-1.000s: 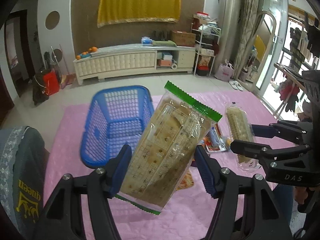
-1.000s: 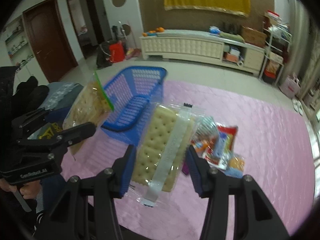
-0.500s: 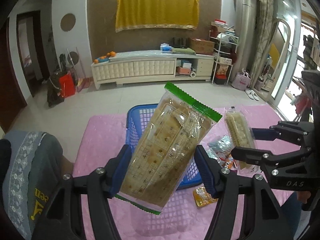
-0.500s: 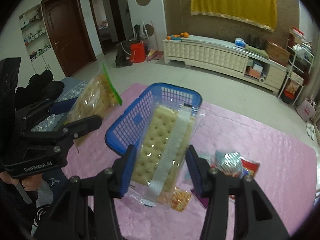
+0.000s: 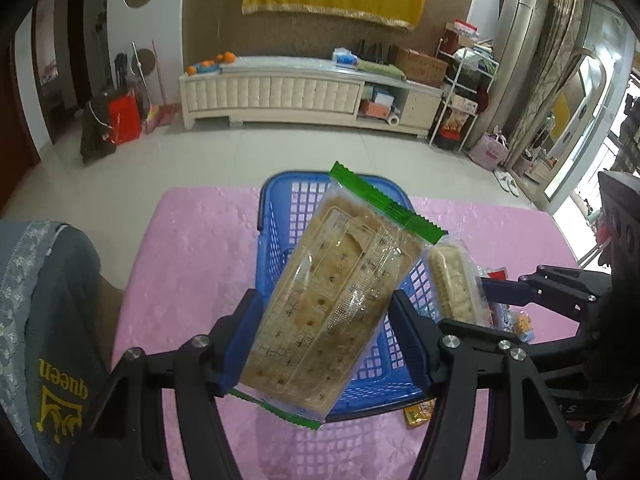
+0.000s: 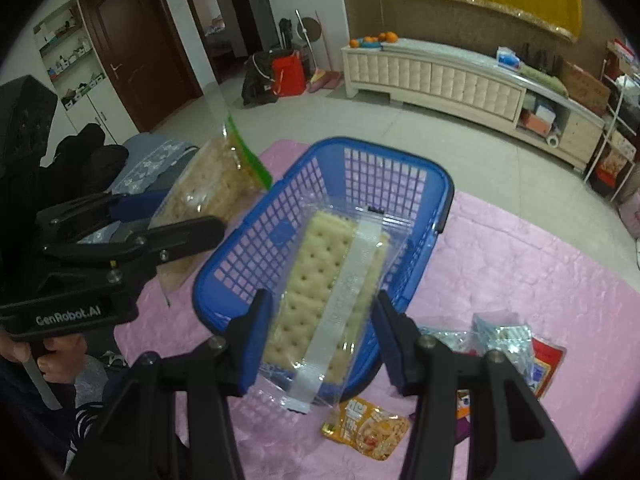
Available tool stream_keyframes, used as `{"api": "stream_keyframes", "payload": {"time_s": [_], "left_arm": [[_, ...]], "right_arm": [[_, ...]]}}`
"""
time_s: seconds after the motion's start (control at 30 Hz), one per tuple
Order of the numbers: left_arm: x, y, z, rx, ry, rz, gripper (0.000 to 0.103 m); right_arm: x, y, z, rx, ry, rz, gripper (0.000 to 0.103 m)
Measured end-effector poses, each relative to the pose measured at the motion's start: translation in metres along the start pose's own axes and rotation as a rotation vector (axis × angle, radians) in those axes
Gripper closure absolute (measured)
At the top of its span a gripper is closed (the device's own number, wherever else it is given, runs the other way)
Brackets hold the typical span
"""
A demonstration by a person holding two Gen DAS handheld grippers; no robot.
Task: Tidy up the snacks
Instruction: 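Open both tools over the blue basket, dropping both cracker packs inside, then move both tools back over the remaining snack pile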
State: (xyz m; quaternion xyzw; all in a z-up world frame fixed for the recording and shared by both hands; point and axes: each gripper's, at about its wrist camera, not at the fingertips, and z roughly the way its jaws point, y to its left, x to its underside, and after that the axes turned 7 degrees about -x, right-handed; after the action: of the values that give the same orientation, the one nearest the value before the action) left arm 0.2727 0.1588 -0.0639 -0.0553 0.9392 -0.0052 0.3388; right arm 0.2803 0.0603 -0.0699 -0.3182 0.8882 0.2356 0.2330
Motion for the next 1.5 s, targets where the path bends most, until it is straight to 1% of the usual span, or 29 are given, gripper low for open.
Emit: {"api": "stream_keyframes", "payload": {"time_s": [0.2, 0.37, 0.43, 0.47, 0.5, 0.53, 0.57, 0.63, 0.77, 0.93, 0.97, 1.0, 1.2, 1.37, 1.5], "left_arm": [[0.003, 0.004, 0.022, 0.02, 0.05, -0.01, 0.04], [0.007, 0.001, 0.029, -0.015, 0.058, 0.011, 0.04], [0.008, 0.0, 0.025, -0.009, 0.042, 0.018, 0.035], [0.009, -0.001, 0.021, -0.011, 0.03, 0.024, 0.031], [0.009, -0.001, 0.02, -0.015, 0.024, 0.028, 0.028], [0.009, -0.001, 0.017, -0.02, 0.02, 0.034, 0.028], [0.009, -0.001, 0.014, -0.026, 0.017, 0.034, 0.028], [0.011, -0.003, 0.007, -0.038, 0.016, 0.037, 0.028], [0.017, -0.004, -0.006, -0.038, 0.003, 0.048, 0.028], [0.026, -0.014, -0.037, -0.04, -0.031, 0.066, 0.028], [0.027, -0.015, -0.042, -0.041, -0.038, 0.069, 0.022], [0.028, -0.017, -0.05, -0.043, -0.055, 0.072, 0.02], [0.035, -0.034, -0.088, -0.031, -0.106, 0.097, 0.02], [0.04, -0.052, -0.106, -0.021, -0.141, 0.119, 0.02], [0.042, -0.067, -0.11, -0.001, -0.144, 0.126, 0.02]], "right_arm": [[0.002, -0.001, 0.015, 0.007, 0.031, -0.011, 0.048], [0.003, -0.002, 0.022, 0.018, 0.035, -0.012, 0.046], [0.005, -0.003, 0.024, 0.031, 0.054, -0.012, 0.041], [0.004, -0.004, 0.023, 0.034, 0.054, -0.013, 0.039], [0.004, -0.003, 0.021, 0.033, 0.048, -0.016, 0.033], [0.005, -0.003, 0.018, 0.034, 0.04, -0.019, 0.027], [0.005, -0.001, 0.015, 0.042, 0.031, -0.026, 0.026], [0.006, 0.002, 0.009, 0.062, 0.019, -0.03, 0.018], [0.011, 0.004, -0.005, 0.059, 0.008, -0.005, 0.018], [0.019, 0.004, -0.029, 0.071, -0.01, 0.04, 0.018], [0.021, 0.005, -0.035, 0.076, -0.016, 0.044, 0.018], [0.024, 0.007, -0.043, 0.085, -0.025, 0.043, 0.018], [0.035, 0.017, -0.082, 0.111, -0.079, 0.037, 0.018], [0.048, 0.013, -0.103, 0.127, -0.098, 0.055, 0.018], [0.062, 0.003, -0.115, 0.143, -0.104, 0.078, 0.018]]}}
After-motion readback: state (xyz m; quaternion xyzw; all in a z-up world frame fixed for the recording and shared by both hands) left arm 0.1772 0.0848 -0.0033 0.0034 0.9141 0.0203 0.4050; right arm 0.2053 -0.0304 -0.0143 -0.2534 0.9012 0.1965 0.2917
